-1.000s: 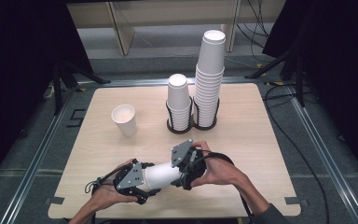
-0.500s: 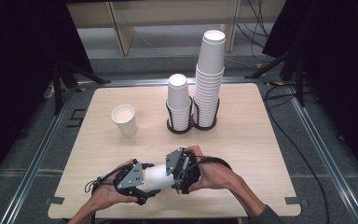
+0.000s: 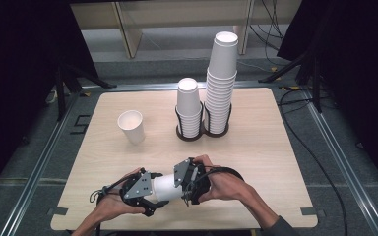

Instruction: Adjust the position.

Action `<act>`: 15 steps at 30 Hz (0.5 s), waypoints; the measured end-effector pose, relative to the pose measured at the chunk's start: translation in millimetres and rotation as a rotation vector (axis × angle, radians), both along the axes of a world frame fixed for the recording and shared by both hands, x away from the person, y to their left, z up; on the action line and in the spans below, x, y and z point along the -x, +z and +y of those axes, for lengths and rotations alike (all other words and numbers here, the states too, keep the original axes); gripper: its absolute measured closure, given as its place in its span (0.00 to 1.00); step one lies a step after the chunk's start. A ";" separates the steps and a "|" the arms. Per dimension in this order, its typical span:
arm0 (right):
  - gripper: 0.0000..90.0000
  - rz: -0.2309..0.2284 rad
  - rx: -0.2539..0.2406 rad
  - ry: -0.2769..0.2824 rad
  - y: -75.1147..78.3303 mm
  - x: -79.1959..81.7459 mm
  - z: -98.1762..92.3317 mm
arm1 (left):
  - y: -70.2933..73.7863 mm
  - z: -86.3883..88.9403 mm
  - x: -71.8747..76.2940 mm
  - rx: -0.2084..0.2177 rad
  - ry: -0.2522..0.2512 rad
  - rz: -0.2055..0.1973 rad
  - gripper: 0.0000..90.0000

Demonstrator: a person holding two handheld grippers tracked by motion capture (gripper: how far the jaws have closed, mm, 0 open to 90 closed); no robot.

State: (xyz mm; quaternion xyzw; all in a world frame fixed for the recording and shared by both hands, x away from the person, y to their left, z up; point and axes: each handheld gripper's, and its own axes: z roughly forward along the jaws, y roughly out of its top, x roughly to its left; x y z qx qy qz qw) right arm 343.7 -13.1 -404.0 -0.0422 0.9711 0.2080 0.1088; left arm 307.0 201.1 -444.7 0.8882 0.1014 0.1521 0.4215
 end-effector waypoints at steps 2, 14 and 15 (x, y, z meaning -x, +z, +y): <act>0.26 -0.034 -0.016 0.075 0.5 -3.7 1.1 | 0.3 0.6 -0.2 -0.003 -0.003 0.006 0.18; 0.26 0.064 -0.146 0.043 1.8 -13.5 -11.8 | -1.9 13.7 -8.4 0.252 0.033 0.030 0.09; 0.26 0.094 -0.180 0.037 2.8 -14.2 -15.0 | -2.5 14.2 -9.4 0.278 0.035 0.026 0.09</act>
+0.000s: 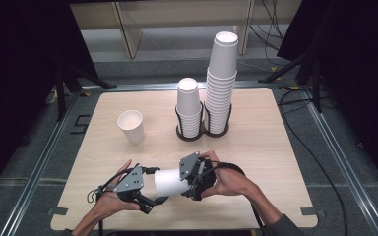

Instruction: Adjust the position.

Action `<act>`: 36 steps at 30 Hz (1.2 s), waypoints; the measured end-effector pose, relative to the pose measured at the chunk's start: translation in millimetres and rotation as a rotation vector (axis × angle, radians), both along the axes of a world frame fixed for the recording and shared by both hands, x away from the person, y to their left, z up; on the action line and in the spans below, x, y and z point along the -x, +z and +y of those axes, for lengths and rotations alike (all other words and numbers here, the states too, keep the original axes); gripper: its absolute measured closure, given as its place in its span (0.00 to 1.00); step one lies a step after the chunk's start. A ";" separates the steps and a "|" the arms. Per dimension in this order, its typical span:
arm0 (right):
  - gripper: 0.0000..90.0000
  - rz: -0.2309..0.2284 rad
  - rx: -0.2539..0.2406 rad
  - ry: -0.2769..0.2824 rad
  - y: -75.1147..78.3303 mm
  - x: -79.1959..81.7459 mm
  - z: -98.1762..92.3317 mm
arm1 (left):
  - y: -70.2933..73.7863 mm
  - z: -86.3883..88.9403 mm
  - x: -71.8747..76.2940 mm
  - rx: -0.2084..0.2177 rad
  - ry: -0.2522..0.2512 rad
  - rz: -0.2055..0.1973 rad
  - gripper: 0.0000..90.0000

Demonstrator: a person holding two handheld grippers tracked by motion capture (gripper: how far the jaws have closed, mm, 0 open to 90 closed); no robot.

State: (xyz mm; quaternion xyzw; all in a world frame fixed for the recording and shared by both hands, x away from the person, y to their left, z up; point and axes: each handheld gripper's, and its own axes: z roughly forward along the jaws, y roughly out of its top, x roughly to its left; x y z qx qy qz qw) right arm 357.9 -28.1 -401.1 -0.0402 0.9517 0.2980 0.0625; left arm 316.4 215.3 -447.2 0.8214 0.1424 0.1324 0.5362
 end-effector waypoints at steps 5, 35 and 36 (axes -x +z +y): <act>0.26 0.047 -0.106 -0.030 2.7 -9.3 -14.0 | 0.8 5.1 -1.8 0.083 0.015 0.011 0.15; 0.26 0.190 -0.388 0.011 -0.6 -20.6 -21.7 | 4.3 -2.0 2.0 0.309 0.105 0.031 0.00; 0.26 0.188 -0.390 0.010 -0.9 -20.9 -21.6 | 4.6 -1.5 1.6 0.321 0.101 0.039 0.01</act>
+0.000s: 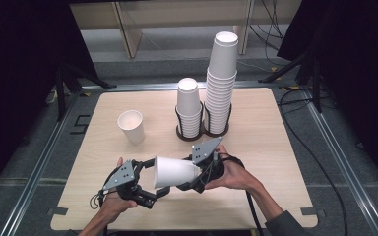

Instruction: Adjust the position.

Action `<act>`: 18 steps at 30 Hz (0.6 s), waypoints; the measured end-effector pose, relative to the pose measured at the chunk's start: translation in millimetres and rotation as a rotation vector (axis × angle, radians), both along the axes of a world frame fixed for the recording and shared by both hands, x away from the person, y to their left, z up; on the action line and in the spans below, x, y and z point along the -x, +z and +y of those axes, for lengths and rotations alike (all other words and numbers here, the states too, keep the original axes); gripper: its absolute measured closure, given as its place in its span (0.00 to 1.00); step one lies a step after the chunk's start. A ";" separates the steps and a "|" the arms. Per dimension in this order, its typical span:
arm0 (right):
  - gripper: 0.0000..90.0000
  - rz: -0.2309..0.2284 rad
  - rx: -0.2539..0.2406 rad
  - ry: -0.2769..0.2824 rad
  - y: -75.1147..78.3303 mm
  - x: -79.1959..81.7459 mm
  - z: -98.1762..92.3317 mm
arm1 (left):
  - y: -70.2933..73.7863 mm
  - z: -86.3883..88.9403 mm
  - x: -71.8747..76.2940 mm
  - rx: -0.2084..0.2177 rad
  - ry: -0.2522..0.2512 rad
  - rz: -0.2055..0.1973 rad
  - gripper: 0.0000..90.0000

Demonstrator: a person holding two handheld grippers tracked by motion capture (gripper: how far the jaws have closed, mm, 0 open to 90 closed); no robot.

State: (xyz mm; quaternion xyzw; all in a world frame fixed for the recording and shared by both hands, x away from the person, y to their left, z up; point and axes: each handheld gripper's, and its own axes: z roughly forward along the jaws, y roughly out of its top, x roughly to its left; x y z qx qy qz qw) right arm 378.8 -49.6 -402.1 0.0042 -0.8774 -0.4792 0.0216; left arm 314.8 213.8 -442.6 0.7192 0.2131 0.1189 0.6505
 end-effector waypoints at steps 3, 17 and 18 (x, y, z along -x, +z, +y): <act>0.26 0.004 0.021 0.000 -4.4 -0.1 2.0 | 2.6 0.9 -0.2 0.031 0.000 0.005 0.04; 0.26 0.026 -0.005 0.019 -8.5 0.3 5.9 | 2.8 2.6 0.0 0.046 -0.019 0.008 0.04; 0.26 0.025 -0.004 0.019 -8.6 0.3 5.8 | 3.0 3.2 -0.2 0.049 -0.023 0.017 0.05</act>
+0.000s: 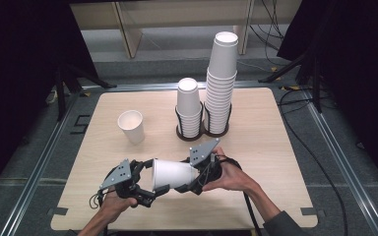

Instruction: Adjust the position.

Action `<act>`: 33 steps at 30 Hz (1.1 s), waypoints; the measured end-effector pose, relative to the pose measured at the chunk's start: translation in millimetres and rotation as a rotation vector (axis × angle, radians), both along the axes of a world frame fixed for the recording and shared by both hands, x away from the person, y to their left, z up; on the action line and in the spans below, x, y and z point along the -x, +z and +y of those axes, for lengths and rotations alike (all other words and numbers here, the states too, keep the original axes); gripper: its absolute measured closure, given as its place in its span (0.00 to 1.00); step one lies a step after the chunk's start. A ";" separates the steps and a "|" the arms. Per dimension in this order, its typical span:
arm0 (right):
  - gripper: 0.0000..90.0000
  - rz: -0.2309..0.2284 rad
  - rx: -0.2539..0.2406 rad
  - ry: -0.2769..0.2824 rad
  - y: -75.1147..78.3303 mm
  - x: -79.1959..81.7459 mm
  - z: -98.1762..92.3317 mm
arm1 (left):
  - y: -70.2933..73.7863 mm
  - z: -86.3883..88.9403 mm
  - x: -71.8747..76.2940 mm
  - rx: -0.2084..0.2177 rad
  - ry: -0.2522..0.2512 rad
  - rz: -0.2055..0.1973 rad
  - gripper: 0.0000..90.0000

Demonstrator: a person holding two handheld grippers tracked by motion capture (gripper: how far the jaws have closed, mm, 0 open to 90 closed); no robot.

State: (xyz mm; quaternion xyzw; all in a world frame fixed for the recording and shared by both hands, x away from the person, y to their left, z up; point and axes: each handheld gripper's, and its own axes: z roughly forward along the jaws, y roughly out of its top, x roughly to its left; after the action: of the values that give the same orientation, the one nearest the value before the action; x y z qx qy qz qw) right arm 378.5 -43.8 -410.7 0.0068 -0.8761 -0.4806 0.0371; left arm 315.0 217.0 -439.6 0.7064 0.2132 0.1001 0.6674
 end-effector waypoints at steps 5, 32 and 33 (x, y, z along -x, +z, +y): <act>0.26 0.016 -0.002 -0.007 -1.3 -1.1 -1.0 | 2.7 1.4 -0.2 -0.001 -0.011 -0.004 0.09; 0.18 -0.209 0.310 -0.088 10.6 20.2 15.7 | 10.3 -6.0 3.1 -0.300 -0.012 -0.006 0.17; 0.18 -0.214 0.317 -0.087 9.6 21.2 17.5 | 10.7 -6.3 3.4 -0.310 -0.012 -0.008 0.17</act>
State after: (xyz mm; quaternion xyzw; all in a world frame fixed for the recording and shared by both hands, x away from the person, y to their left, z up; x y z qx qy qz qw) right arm 357.3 -26.3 -401.1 0.0139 -0.9393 -0.3341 -0.0764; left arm 311.6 210.7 -428.9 0.8018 0.1885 0.1307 0.5518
